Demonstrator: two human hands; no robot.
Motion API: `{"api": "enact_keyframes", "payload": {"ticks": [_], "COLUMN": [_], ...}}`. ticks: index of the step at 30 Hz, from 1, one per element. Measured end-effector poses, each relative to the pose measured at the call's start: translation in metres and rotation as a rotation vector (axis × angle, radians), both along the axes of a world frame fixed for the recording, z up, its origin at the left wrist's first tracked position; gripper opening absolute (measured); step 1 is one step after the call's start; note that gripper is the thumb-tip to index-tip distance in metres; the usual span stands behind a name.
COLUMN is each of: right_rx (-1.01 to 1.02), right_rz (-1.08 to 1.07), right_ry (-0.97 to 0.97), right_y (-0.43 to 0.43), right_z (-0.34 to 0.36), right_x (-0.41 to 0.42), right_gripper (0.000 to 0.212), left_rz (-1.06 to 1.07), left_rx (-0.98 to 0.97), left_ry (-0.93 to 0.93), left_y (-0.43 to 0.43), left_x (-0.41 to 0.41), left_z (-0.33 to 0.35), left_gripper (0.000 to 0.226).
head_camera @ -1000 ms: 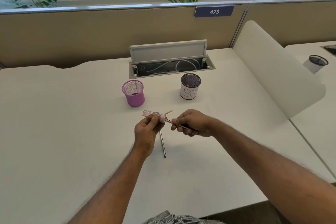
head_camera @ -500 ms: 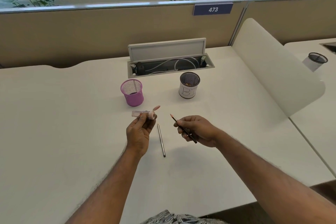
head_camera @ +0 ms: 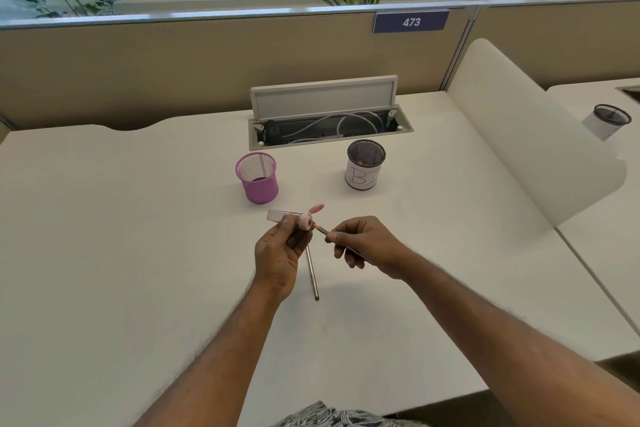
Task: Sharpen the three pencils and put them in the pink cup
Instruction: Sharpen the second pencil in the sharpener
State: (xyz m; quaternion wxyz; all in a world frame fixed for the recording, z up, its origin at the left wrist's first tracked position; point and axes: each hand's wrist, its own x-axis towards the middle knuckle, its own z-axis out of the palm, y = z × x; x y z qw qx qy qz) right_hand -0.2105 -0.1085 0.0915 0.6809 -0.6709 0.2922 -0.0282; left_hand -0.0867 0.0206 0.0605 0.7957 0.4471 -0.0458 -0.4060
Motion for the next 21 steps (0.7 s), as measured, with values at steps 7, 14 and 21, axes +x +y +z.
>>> {"api": "enact_keyframes", "payload": {"ticks": [7, 14, 21], "right_rx": [-0.113, -0.773, -1.145], "right_rz": [0.005, -0.011, -0.04], "right_ry": [0.048, 0.014, -0.154], "right_y": [0.002, 0.013, 0.013], "right_z": [0.004, 0.01, 0.011], "right_x": [0.006, 0.014, 0.012], "right_gripper": [0.013, 0.022, 0.015], "left_rz": [0.0, 0.043, 0.092], "left_rx": [0.029, 0.054, 0.004], "left_ry": [-0.024, -0.001, 0.063], "left_y": [0.002, 0.001, -0.006], "left_x": [-0.003, -0.009, -0.014], "left_z": [-0.001, -0.002, 0.002], "left_gripper": [0.025, 0.017, 0.017]}}
